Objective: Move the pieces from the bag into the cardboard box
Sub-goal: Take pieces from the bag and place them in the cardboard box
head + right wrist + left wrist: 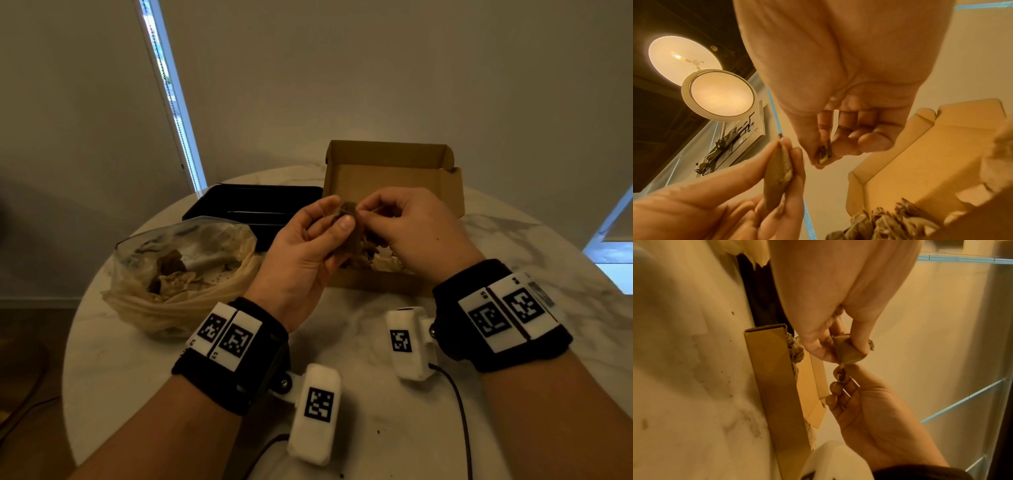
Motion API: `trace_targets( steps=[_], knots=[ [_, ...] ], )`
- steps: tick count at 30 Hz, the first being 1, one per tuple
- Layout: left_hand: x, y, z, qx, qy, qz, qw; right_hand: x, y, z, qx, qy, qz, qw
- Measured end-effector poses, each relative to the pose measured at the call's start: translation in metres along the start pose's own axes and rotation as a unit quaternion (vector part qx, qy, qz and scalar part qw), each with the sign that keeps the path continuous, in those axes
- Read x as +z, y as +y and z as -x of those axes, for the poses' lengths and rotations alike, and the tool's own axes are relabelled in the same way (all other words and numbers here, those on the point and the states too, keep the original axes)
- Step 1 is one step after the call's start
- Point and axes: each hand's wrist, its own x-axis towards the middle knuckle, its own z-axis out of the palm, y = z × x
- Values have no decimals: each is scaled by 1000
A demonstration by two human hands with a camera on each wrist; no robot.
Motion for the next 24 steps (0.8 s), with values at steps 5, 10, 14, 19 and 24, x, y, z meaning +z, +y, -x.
trace_targets(
  steps=[5,10,14,19,24],
  knots=[
    [-6,0,-5,31,76,-6,997,0,-2,3,3,-11,11,1000],
    [-14,-2,-11,29,149,49,987,2,-5,4,-25,-12,-9,1000],
    [-15,-1,-10,26,159,48,986,3,-8,5,-70,15,-25,997],
    [-15,-2,-8,24,137,-8,990,5,-11,5,-119,39,-40,991],
    [-4,-2,-2,-10,68,-56,996,2,-10,0,-138,97,-51,984]
  ],
)
